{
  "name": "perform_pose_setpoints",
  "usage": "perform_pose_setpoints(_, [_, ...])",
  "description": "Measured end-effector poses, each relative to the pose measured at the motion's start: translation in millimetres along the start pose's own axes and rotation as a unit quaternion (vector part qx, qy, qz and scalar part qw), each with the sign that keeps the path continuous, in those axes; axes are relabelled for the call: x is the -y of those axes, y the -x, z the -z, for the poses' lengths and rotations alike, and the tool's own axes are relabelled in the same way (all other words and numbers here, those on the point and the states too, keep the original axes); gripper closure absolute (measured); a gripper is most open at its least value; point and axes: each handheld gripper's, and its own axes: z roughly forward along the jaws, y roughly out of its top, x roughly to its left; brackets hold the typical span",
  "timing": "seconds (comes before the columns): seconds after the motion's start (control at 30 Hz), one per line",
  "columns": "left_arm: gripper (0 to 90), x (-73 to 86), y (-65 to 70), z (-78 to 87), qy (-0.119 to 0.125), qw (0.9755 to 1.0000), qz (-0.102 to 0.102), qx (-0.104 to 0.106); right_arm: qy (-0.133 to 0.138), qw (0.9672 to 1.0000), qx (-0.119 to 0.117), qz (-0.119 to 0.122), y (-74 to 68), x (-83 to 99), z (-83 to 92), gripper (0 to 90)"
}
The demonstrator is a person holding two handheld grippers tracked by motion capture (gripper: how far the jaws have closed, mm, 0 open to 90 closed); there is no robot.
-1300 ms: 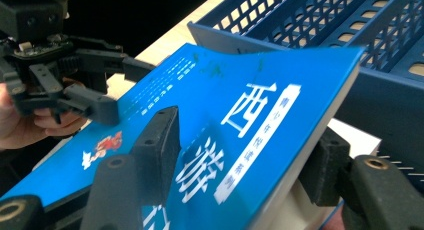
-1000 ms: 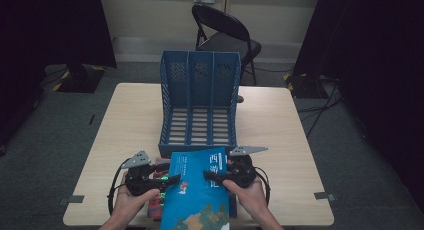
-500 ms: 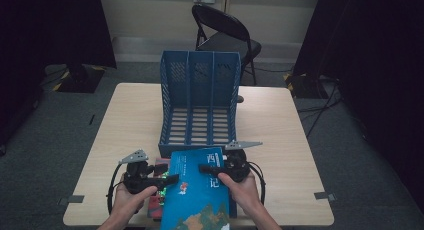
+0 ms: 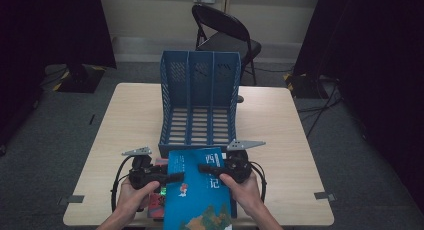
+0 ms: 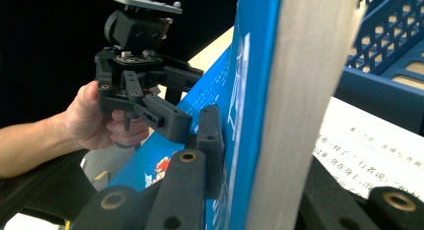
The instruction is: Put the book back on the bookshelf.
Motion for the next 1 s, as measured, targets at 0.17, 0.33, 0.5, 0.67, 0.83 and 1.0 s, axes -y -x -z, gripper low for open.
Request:
perform_pose_setpoints(0.17, [26.5,-6.8,-0.3,-0.1,-0.012,0.9999,0.003,0.012,-0.003,1.0000,0.004,-0.005,0.7,-1.2,0.3,80.6])
perform_pose_setpoints(0.33, [34.7,-16.5,4.6,9.5,0.019,0.9996,0.000,0.023,0.010,0.9999,0.012,0.005,-4.8,-8.8,5.2,80.9])
perform_pose_setpoints(0.5, [41.0,-25.2,10.3,17.9,0.035,0.9989,-0.011,0.029,0.024,0.9993,0.023,0.019,-16.6,-20.0,9.7,80.9])
perform_pose_setpoints(0.67, [41.5,-30.7,10.9,17.0,0.037,0.9987,-0.012,0.033,0.021,0.9993,0.027,0.017,-17.6,-23.8,10.9,80.8])
perform_pose_setpoints(0.83, [45.1,-40.1,14.3,19.7,0.051,0.9976,-0.014,0.045,0.027,0.9992,0.024,0.019,-17.9,-29.9,16.3,80.8])
perform_pose_setpoints(1.0, [49.2,-53.5,27.0,26.0,0.063,0.9962,-0.042,0.043,0.045,0.9985,0.022,0.022,-19.9,-37.2,23.5,80.8])
